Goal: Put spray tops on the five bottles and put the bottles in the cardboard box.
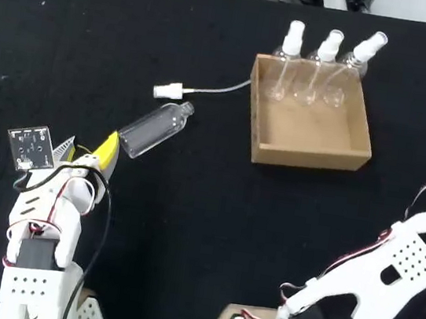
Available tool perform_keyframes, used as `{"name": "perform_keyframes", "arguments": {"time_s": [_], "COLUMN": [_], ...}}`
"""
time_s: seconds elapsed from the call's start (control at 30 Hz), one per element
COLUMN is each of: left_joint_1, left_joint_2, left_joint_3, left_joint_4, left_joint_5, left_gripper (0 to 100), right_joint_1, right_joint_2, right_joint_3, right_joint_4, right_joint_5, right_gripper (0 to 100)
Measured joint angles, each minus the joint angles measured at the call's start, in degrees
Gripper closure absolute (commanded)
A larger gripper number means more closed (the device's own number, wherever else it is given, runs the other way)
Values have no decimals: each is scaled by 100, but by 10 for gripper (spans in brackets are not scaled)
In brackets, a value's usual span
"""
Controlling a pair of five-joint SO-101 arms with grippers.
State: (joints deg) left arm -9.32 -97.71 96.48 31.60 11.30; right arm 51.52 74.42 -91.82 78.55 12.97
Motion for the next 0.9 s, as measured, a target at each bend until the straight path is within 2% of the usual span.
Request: {"name": "perform_keyframes", "arguments": {"time_s": [0.9], "left_joint_1": [0], "left_joint_2": [0], "left_joint_3": [0], "left_joint_4": [0], "left_joint_5": [0], "left_gripper": [730], "right_joint_1": [273], "right_joint_2": [-888], "right_joint_3": [0], "right_joint_4": [492], "right_joint_5": [-273], "right_gripper": [988]}}
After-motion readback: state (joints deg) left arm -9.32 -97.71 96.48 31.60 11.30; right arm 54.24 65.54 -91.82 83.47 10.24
